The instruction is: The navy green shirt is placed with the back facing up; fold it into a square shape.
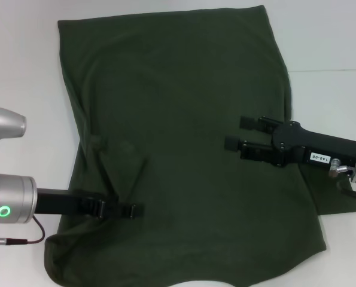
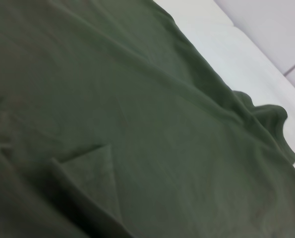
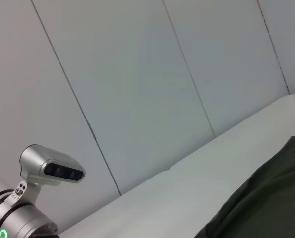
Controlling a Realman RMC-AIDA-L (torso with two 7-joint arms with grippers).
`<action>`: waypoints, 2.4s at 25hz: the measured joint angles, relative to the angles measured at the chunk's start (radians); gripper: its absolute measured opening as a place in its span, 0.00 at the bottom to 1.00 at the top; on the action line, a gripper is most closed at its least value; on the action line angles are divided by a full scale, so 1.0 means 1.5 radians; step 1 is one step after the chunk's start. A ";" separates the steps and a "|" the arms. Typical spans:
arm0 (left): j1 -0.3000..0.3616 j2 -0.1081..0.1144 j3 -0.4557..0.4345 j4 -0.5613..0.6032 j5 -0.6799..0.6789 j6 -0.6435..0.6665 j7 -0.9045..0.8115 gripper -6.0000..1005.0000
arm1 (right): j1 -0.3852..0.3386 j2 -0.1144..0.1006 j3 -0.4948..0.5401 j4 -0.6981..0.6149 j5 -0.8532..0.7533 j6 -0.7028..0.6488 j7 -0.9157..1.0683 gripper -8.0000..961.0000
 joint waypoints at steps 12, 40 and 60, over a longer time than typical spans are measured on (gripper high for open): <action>-0.016 -0.001 0.034 -0.013 -0.002 0.016 0.002 0.88 | 0.000 0.000 0.001 0.000 0.000 0.002 0.000 0.95; -0.005 -0.002 0.018 -0.162 -0.312 0.103 0.560 0.88 | -0.051 -0.058 0.000 -0.140 -0.039 0.020 0.395 0.95; -0.007 -0.001 0.052 -0.171 -0.239 0.061 0.640 0.87 | -0.075 -0.083 0.002 -0.147 -0.167 0.123 0.556 0.95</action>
